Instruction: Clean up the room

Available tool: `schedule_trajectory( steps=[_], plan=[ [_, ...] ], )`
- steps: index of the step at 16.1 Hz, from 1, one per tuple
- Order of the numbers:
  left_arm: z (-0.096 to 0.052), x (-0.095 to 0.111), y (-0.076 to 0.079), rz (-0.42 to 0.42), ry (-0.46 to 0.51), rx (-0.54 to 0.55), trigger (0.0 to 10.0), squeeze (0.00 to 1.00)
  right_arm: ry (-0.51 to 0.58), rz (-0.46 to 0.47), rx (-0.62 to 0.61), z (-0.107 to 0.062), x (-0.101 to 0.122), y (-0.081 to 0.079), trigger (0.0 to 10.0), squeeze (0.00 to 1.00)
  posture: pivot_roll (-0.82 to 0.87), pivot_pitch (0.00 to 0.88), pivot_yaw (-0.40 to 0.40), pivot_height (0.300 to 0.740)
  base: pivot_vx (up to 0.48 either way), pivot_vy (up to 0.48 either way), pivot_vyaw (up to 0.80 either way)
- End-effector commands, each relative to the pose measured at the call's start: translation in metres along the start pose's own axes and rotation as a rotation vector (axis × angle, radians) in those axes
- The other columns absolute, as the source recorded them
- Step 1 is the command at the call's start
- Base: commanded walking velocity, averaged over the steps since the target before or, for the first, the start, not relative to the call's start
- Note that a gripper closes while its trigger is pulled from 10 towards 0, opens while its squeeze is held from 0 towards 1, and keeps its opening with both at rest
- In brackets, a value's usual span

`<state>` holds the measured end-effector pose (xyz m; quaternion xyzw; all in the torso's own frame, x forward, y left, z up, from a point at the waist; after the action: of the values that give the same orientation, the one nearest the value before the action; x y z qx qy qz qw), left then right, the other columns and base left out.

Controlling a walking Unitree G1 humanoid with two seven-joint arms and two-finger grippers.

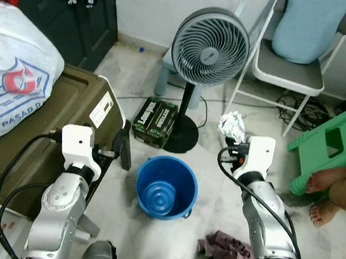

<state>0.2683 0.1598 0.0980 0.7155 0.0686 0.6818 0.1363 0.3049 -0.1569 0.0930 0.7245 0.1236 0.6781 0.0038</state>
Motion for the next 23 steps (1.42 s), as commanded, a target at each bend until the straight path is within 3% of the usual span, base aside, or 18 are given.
schedule_trajectory(
  steps=[1, 12, 23],
  plan=[
    [-0.0020, -0.0030, -0.0002, 0.003, -0.014, -0.001, 10.0, 0.00, -0.018, 0.006, -0.013, -0.0019, -0.0046, 0.0031, 10.0, 0.00, 0.02, 0.127, -0.069, 0.740, 0.000, 0.000, 0.00],
    [-0.0016, -0.0024, 0.0027, -0.002, -0.011, -0.020, 10.0, 0.00, -0.032, 0.023, -0.019, -0.0014, -0.0061, 0.0026, 10.0, 0.00, 0.02, 0.123, -0.067, 0.740, 0.000, 0.000, -0.21],
    [-0.0019, -0.0024, 0.0045, -0.013, -0.012, -0.030, 10.0, 0.00, -0.035, 0.018, -0.020, 0.0002, -0.0055, 0.0031, 10.0, 0.00, 0.02, 0.135, -0.072, 0.740, 0.381, 0.000, 0.00]
  ],
)
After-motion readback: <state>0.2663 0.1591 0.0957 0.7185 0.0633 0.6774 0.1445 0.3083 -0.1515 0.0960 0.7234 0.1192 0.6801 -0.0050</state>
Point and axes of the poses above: a point about 5 cm out from each wrist's last joint towards the gripper, its own z axis pointing out of the wrist towards the gripper, its own x axis along the axis of the wrist's last joint, y = z × x, the point moved 1 cm from there along z, pointing out of the wrist towards the gripper, and after that the axes turned 12 degrees about -z, right-handed, at the moved point
